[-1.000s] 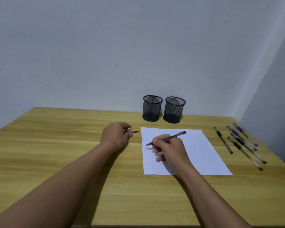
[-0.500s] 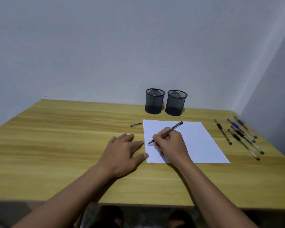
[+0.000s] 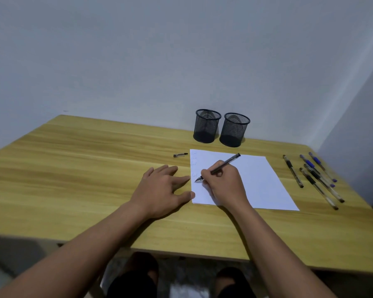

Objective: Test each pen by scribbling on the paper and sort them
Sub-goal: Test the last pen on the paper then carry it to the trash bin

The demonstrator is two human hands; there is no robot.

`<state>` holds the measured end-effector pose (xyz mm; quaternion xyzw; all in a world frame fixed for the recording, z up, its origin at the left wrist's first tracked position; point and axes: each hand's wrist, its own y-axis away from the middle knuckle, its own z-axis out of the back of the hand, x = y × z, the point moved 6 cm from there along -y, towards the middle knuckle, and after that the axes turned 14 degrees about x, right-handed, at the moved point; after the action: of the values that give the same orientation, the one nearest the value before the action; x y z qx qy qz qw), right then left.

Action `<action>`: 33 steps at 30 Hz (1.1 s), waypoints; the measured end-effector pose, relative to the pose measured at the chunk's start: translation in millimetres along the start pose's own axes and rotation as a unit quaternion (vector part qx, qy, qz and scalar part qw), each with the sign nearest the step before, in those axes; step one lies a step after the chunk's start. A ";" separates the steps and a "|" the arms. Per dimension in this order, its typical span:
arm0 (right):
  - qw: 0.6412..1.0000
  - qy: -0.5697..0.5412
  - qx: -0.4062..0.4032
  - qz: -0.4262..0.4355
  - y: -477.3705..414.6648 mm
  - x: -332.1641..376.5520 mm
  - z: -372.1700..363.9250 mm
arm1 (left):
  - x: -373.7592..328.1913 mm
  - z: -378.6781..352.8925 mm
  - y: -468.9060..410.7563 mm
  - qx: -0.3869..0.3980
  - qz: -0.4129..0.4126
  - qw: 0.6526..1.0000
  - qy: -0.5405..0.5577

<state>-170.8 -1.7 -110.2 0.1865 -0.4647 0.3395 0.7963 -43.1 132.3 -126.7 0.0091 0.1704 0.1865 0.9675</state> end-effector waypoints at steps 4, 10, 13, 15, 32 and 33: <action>1.000 -0.010 -0.007 -0.011 1.0 -1.3 0.6 | 0.3 -0.3 0.1 -0.004 -0.001 1.000 0.004; 1.000 -0.014 -0.015 -0.021 3.1 -0.2 3.2 | 0.2 0.5 0.2 -0.010 -0.002 1.000 0.006; 0.999 -0.030 -0.020 -0.025 4.1 -0.2 4.3 | -0.4 1.0 1.0 -0.013 -0.005 1.000 0.007; 0.999 -0.036 -0.022 -0.031 4.3 -0.7 5.2 | -0.3 1.5 0.8 -0.013 -0.004 1.000 0.008; 0.970 -0.243 -0.024 -0.013 -18.4 14.0 36.3 | 30.1 47.3 -87.4 -0.118 0.097 0.986 0.066; 0.969 -0.246 -0.026 -0.016 -20.3 11.8 36.6 | 28.8 45.8 -89.9 -0.117 0.097 0.987 0.050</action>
<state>-174.7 -34.0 -81.3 0.2510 -0.6520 0.2582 0.6673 29.5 61.3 -100.3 -0.0971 0.1934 0.2981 0.9297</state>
